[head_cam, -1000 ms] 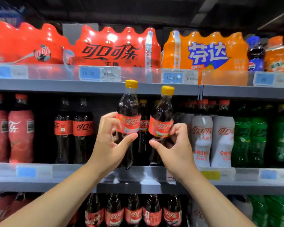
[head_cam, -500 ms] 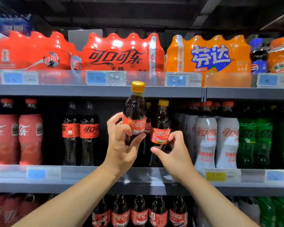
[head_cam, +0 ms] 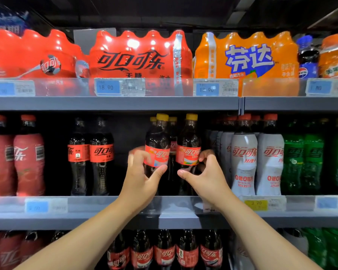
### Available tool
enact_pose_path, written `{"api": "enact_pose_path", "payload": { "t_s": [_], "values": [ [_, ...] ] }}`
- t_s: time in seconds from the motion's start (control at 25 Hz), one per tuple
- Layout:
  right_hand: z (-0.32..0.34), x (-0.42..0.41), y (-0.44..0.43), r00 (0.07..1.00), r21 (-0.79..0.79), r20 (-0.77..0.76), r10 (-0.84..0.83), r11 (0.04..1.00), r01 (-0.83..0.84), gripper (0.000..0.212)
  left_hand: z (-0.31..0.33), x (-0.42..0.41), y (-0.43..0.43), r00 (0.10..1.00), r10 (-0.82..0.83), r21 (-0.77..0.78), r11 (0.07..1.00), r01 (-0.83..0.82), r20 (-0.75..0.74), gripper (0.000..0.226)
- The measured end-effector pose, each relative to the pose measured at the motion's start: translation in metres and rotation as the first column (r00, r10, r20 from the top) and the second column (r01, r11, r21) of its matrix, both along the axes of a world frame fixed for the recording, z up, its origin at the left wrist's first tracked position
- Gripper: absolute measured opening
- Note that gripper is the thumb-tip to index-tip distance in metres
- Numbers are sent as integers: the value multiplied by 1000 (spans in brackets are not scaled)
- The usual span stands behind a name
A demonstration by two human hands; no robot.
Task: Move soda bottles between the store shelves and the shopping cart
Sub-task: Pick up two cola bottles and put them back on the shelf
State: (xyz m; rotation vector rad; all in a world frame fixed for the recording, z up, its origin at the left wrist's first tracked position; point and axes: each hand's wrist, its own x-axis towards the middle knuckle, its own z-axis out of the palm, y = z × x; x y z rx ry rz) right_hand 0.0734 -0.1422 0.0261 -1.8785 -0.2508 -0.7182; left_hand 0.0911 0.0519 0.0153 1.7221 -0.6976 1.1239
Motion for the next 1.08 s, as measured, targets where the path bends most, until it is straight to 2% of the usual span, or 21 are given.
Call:
{"api": "enact_pose_path", "payload": {
  "t_s": [0.12,0.2,0.36,0.52,0.68,0.88,1.08],
  "values": [
    [5,3,-3,999,-56,-45,-11,998,9,50,5,0,8,964,-85,-96,993,63,-252,37],
    [8,4,-2,999,-114,-50,-19,993,13,49,7,2,15,929,-117,-115,990,82,-350,36],
    [13,6,4,999,-188,-45,-10,982,1,53,17,9,25,903,-8,40,999,27,-430,42],
    [14,10,7,995,-168,-102,-9,986,-9,62,26,25,32,871,181,196,975,-100,-456,53],
    [9,15,10,992,-131,-124,-28,991,12,59,17,38,37,863,187,172,978,-118,-470,51],
    [5,18,5,985,-252,-164,-44,968,2,32,13,38,42,856,227,200,968,-148,-465,54],
    [-3,27,9,985,-357,-129,-118,932,65,25,14,43,38,878,257,192,962,-193,-405,52]
  ]
}}
